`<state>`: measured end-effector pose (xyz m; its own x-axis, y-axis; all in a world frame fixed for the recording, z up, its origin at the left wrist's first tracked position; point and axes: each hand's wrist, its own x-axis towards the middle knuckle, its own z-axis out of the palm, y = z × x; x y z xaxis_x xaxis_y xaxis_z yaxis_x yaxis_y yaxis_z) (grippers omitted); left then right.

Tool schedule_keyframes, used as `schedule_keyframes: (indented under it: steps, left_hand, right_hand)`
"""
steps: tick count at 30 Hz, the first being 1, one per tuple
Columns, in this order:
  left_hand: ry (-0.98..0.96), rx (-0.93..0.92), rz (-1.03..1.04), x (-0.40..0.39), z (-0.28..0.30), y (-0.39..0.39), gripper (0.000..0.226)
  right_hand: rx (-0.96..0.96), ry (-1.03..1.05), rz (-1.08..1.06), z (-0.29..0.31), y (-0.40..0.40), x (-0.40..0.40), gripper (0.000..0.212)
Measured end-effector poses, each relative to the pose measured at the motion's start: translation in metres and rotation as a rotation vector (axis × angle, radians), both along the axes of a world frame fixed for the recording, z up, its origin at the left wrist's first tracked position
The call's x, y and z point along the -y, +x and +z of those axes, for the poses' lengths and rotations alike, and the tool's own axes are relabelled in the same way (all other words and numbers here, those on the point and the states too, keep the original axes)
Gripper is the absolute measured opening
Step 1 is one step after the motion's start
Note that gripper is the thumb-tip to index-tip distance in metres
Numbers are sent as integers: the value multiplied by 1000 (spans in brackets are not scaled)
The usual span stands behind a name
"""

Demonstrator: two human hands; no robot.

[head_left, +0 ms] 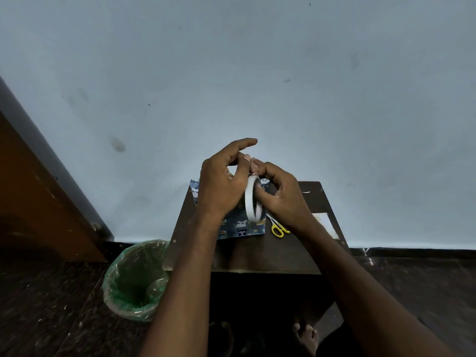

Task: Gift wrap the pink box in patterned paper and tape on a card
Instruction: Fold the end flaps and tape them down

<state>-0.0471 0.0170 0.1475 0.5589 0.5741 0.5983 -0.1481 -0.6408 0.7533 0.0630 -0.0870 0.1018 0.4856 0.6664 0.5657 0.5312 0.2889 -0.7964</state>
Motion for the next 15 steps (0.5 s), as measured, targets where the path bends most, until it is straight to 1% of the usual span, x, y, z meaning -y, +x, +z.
schedule_keyframes:
  steps: [3, 7, 10, 15]
  left_hand:
    - [-48, 6, -46, 1, -5, 7, 35]
    - [-160, 11, -45, -5, -11, 11, 37]
    - [-152, -7, -42, -6, -13, 11, 39]
    - [-154, -60, -19, -5, -9, 9, 40]
  right_hand:
    - [-32, 8, 1, -1, 3, -2, 14]
    - [-87, 14, -11, -2, 1, -3, 15]
    - [-59, 35, -68, 1, -1, -3, 18]
    - [-42, 56, -116, 4, -1, -1, 18]
